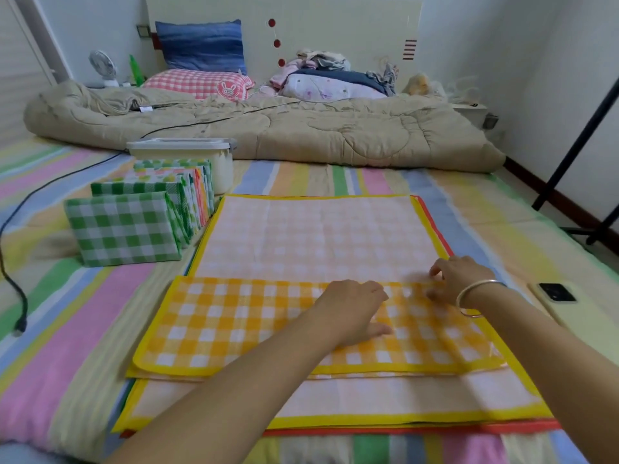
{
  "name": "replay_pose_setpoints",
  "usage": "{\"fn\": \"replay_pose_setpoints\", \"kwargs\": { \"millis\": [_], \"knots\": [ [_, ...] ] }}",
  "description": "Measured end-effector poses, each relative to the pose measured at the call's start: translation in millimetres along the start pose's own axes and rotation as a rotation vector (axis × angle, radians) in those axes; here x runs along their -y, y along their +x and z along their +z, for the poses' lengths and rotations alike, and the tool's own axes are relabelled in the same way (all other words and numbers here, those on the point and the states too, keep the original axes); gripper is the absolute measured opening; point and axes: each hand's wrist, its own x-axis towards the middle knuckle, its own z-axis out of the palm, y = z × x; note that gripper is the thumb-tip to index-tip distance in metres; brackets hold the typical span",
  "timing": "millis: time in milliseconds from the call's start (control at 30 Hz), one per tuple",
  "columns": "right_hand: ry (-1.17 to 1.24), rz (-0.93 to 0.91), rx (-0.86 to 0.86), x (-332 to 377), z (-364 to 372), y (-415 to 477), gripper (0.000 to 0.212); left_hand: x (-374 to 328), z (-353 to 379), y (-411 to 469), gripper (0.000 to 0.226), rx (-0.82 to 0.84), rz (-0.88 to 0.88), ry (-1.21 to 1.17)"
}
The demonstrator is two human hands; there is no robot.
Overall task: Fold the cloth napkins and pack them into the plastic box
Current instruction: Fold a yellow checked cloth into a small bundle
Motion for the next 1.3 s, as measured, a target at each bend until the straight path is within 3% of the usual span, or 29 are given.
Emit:
{"fn": "replay_pose_setpoints", "kwargs": {
  "millis": [200, 300, 400, 467, 600, 767, 833, 900, 967, 1000, 1100, 1300],
  "knots": [
    [0.061, 0.105, 0.117, -6.6, -17.7, 10.5, 0.059, -13.1, 3.6, 12.1, 0.082, 0.044, -0.017, 0.031],
    [0.325, 0.135, 0.111, -15.1, -23.3, 6.0, 0.056, -13.4, 8.9, 13.2, 0.086, 0.026, -0.044, 0.008],
    [0.614, 0.289, 0.342, -27.5, -22.0, -8.8, 0.073, -14.5, 10.4, 13.8, 0.09, 0.026, -0.053, -0.033],
    [0.639, 0.317, 0.435, -35.1, -18.7, -16.8, 0.067, -15.6, 10.8, 13.3, 0.093, 0.035, -0.056, -0.051],
    [0.887, 0.257, 0.428, -26.8, -34.7, -31.9, 0.028, -17.9, 12.8, 11.9, 0.099, 0.03, -0.076, -0.055],
    [1.125, 0.182, 0.385, 16.6, -61.4, -48.3, 0.031, -16.1, 18.7, 7.8, 0.101, -0.03, -0.102, -0.174],
    [1.13, 0.127, 0.363, 39.1, -69.0, -53.8, 0.033, -12.8, 18.5, -0.7, 0.077, -0.062, -0.104, -0.341],
    [1.077, 0.059, 0.352, 60.9, -74.2, -60.1, 0.031, -5.1, 11.0, -10.8, 0.042, -0.082, -0.217, -0.706],
    [1.005, -0.002, 0.33, 80.6, -76.4, -67.2, 0.025, 8.9, 0.7, -18.6, 0.03, -0.097, -0.385, -1.033],
    [0.978, -0.026, 0.311, 89.5, -74.7, -69.5, 0.023, 18.2, -2.6, -22.5, 0.03, -0.135, -0.443, -1.083],
    [0.873, -0.071, 0.261, 118.1, -61.9, -71.9, 0.024, 41.1, -10.5, -39.0, 0.027, -0.231, -0.528, -0.93],
    [0.537, -0.127, 0.226, 150.3, -32.1, -73.5, 0.027, 48.7, 7.3, -65.3, 0.019, -0.16, -0.544, -0.862]
  ]
}}
